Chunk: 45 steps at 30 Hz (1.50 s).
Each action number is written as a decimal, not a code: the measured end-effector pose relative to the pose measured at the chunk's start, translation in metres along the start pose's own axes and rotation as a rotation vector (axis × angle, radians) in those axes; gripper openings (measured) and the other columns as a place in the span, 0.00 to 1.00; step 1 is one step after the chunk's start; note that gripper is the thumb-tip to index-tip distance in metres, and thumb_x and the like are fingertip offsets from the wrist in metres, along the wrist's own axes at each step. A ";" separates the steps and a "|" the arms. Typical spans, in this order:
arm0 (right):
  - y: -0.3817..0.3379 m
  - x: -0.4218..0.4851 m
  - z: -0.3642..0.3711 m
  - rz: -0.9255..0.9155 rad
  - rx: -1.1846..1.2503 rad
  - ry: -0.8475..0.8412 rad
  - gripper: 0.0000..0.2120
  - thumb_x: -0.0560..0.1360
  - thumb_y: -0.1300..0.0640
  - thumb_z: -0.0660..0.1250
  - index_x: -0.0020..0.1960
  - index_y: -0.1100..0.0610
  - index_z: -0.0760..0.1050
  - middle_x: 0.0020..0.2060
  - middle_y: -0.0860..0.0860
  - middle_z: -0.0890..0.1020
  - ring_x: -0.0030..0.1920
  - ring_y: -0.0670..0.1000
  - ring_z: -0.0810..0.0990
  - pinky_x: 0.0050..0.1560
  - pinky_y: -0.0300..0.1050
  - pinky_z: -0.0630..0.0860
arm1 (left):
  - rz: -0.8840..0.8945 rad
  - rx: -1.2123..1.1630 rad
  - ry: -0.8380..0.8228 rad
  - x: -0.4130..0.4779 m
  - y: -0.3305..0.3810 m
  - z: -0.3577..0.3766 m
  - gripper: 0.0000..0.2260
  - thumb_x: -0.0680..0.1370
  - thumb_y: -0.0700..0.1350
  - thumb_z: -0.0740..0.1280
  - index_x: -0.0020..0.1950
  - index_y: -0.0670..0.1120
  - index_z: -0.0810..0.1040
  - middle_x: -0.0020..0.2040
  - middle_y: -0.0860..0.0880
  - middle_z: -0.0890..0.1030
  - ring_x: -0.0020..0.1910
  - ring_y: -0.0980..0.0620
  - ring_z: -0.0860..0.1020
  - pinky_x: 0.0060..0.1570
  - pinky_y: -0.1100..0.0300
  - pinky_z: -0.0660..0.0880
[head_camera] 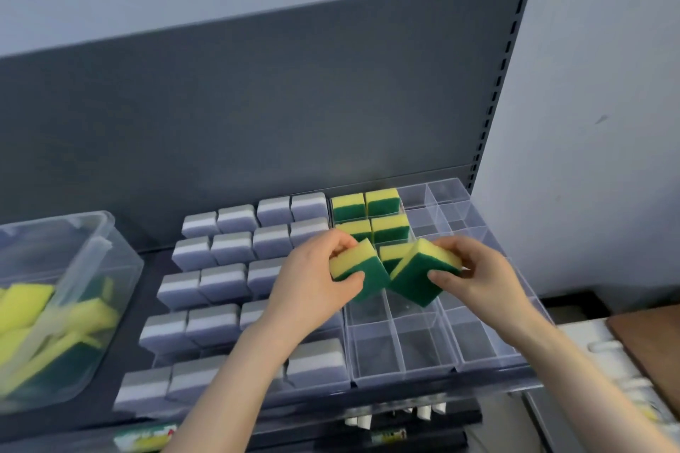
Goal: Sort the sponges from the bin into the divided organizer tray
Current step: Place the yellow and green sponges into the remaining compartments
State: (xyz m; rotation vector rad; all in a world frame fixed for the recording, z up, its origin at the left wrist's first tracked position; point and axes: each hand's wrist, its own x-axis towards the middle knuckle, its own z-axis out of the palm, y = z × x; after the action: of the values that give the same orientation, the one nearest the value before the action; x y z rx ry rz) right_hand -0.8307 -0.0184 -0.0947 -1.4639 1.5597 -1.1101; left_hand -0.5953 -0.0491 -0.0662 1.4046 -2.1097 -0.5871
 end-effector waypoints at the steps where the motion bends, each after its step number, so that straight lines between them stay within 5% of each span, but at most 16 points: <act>1: 0.001 0.000 0.000 -0.004 -0.014 -0.019 0.16 0.69 0.64 0.72 0.50 0.46 0.77 0.42 0.44 0.82 0.44 0.43 0.80 0.42 0.38 0.78 | 0.001 0.014 -0.016 0.000 0.000 0.002 0.13 0.70 0.50 0.72 0.50 0.62 0.72 0.46 0.64 0.77 0.46 0.66 0.75 0.41 0.72 0.71; 8: 0.004 0.001 0.000 -0.051 -0.202 -0.113 0.16 0.69 0.63 0.72 0.52 0.49 0.76 0.44 0.46 0.81 0.45 0.47 0.79 0.42 0.35 0.74 | 0.012 0.119 -0.118 0.000 -0.006 0.008 0.13 0.71 0.49 0.71 0.54 0.57 0.74 0.49 0.62 0.76 0.48 0.61 0.74 0.46 0.66 0.73; 12: -0.001 0.003 -0.002 -0.094 -0.324 -0.169 0.17 0.70 0.62 0.72 0.53 0.46 0.74 0.45 0.43 0.80 0.46 0.46 0.78 0.45 0.36 0.75 | 0.043 0.190 -0.224 0.004 -0.006 0.010 0.12 0.70 0.49 0.71 0.52 0.57 0.74 0.48 0.61 0.75 0.47 0.60 0.74 0.41 0.71 0.68; 19: -0.019 0.016 -0.003 -0.176 -0.677 -0.361 0.18 0.70 0.59 0.70 0.58 0.49 0.75 0.49 0.45 0.81 0.48 0.49 0.78 0.47 0.39 0.75 | 0.108 0.329 -0.372 0.019 -0.004 0.005 0.13 0.70 0.48 0.71 0.52 0.54 0.76 0.48 0.58 0.75 0.47 0.56 0.75 0.44 0.57 0.77; 23: -0.026 0.023 0.005 -0.229 -0.862 -0.454 0.16 0.69 0.58 0.68 0.56 0.48 0.75 0.48 0.46 0.81 0.46 0.50 0.77 0.43 0.41 0.75 | 0.197 0.423 -0.440 0.022 -0.003 0.011 0.12 0.70 0.47 0.71 0.52 0.51 0.77 0.45 0.55 0.77 0.43 0.54 0.75 0.36 0.61 0.73; 29: -0.017 0.022 0.020 -0.245 -0.998 -0.524 0.14 0.68 0.61 0.64 0.52 0.50 0.75 0.40 0.47 0.77 0.39 0.50 0.72 0.31 0.38 0.64 | 0.275 0.527 -0.471 0.018 -0.003 0.025 0.10 0.71 0.46 0.71 0.51 0.50 0.76 0.43 0.53 0.75 0.40 0.52 0.72 0.29 0.63 0.59; 39: -0.011 0.020 0.026 -0.283 -1.058 -0.543 0.10 0.68 0.62 0.63 0.48 0.51 0.74 0.37 0.46 0.74 0.39 0.51 0.74 0.33 0.39 0.66 | 0.264 0.530 -0.465 0.019 -0.006 0.030 0.11 0.72 0.45 0.70 0.53 0.49 0.75 0.44 0.52 0.74 0.41 0.51 0.72 0.30 0.62 0.61; 45: -0.011 0.017 0.022 -0.281 -1.060 -0.600 0.09 0.71 0.62 0.63 0.48 0.51 0.71 0.44 0.49 0.79 0.44 0.52 0.77 0.38 0.41 0.69 | 0.231 0.544 -0.427 0.011 -0.003 0.028 0.11 0.72 0.47 0.70 0.52 0.51 0.74 0.44 0.53 0.76 0.41 0.52 0.74 0.33 0.60 0.67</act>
State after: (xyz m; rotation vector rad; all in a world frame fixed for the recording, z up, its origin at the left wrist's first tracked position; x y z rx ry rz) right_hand -0.8079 -0.0374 -0.0921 -2.4451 1.5425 0.1849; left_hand -0.6146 -0.0591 -0.0873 1.3540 -2.8870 -0.2366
